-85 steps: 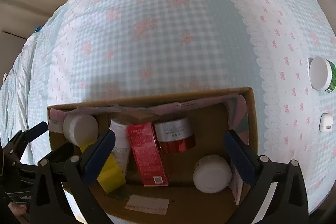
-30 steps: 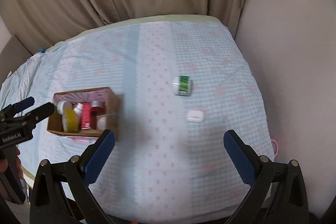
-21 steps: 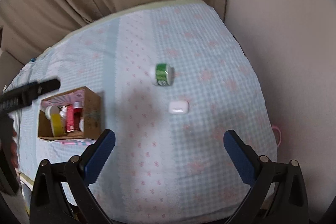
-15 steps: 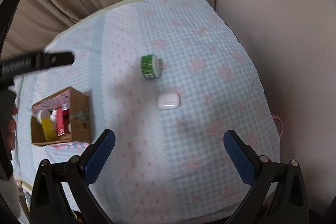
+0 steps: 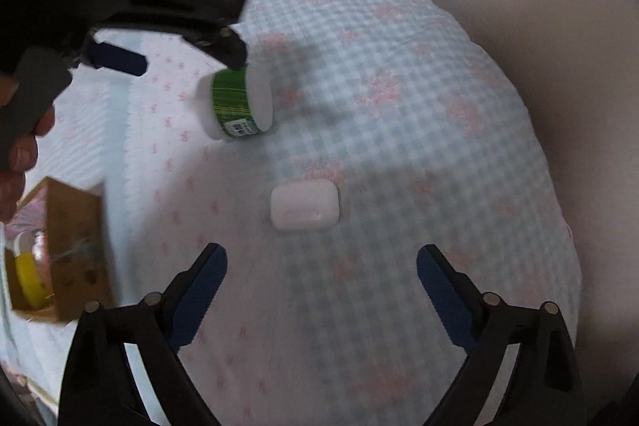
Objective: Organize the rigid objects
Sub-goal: 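Grasp the green-labelled white jar with the left tool while the right tool grasps the earbud case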
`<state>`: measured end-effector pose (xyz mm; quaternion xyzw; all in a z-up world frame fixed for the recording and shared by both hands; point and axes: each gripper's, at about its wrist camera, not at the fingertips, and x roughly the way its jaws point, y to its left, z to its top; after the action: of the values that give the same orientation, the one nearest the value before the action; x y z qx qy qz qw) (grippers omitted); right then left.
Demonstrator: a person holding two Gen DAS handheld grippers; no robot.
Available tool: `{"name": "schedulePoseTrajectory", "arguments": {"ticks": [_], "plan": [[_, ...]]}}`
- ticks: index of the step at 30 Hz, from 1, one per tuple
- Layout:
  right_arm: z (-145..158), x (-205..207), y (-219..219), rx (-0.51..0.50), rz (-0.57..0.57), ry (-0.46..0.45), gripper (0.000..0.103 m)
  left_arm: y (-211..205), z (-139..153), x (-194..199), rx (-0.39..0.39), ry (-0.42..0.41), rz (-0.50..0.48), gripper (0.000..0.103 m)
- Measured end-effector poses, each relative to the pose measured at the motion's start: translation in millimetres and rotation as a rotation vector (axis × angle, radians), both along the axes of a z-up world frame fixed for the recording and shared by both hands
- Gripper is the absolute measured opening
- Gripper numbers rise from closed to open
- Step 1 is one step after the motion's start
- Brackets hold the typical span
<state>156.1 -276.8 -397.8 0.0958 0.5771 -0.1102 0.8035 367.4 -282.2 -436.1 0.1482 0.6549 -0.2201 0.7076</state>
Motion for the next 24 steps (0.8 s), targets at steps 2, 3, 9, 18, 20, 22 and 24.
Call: {"name": "schedulePoseTrajectory", "arguments": {"ticks": [2,3,9,18,20,22,24], "plan": [[-13,9,0,-0.003,-0.018,-0.004,0.09,-3,-14,3,0.008,0.017,0.01,0.084],[-20,14,-1,0.007,-0.032,-0.004,0.089,-3,-21,5,0.005,0.031,0.019,0.081],[-49,32,5,0.034,-0.045,0.028,0.077,-6,-46,11,0.023,0.05,0.024,0.069],[-64,41,8,-0.01,-0.04,0.073,0.056,-7,-49,9,0.013,0.028,0.03,0.062],[-61,39,5,0.008,-0.049,0.068,0.056,-7,-48,6,0.023,0.005,0.018,0.06],[-58,36,0,0.029,-0.064,0.06,0.056,-7,-42,1,0.027,-0.019,0.008,0.059],[-54,34,-7,0.036,-0.074,0.055,0.056,-5,-37,-4,0.022,-0.031,0.01,0.058]]}}
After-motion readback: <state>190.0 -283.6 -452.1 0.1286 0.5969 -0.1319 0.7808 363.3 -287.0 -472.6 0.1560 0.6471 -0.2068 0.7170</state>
